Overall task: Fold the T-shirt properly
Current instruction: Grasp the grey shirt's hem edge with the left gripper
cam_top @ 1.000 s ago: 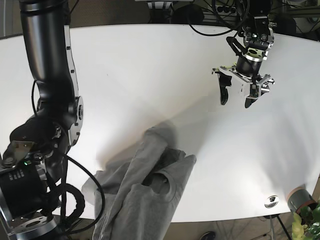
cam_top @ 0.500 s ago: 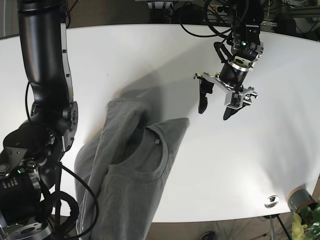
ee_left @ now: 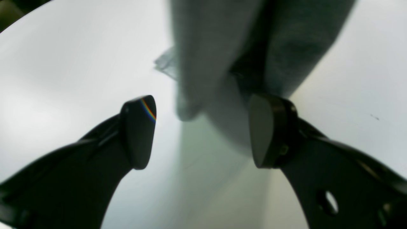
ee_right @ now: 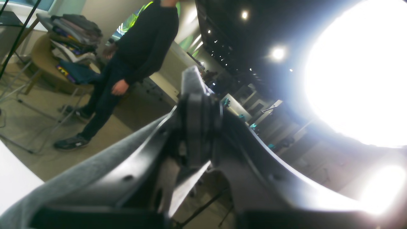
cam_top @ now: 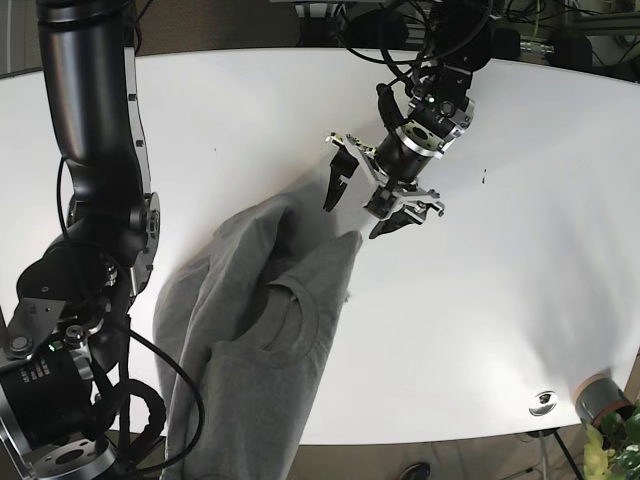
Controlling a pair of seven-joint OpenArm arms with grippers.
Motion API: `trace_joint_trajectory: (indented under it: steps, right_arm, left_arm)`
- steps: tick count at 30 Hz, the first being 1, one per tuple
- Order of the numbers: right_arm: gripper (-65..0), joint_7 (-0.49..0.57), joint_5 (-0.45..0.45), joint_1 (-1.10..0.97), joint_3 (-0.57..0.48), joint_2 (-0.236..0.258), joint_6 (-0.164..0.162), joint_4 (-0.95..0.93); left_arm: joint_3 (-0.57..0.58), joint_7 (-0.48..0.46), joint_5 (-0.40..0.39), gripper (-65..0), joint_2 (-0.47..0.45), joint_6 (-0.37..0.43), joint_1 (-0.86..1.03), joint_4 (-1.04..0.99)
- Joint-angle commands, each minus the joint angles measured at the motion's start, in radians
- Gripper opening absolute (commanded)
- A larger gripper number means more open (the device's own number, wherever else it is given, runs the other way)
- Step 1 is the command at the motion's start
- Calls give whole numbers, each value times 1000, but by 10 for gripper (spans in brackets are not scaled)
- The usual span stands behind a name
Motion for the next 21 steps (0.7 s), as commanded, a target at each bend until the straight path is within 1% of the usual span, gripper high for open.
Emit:
trace_joint_trajectory:
  steps: [1, 5, 10, 15, 21]
  right_arm:
    - [-629, 25, 2, 40, 6, 2, -12, 4]
    - [-629, 25, 0, 37, 6, 2, -12, 7]
    - [-629, 25, 0, 33, 8, 15, -12, 6]
    - [-629, 25, 0, 28, 8, 20, -12, 4]
    - [-629, 25, 0, 16, 8, 20, -11, 4]
  left_arm:
    - [10, -25, 10, -222, -6, 9, -41, -34]
    - [9, -27, 13, -222, -3, 14, -83, -59]
    - [9, -27, 66, -222, -1, 14, -133, -103]
    - [9, -27, 67, -222, 2, 14, -221, -189]
    - [7, -27, 67, -222, 34, 14, -319, -281]
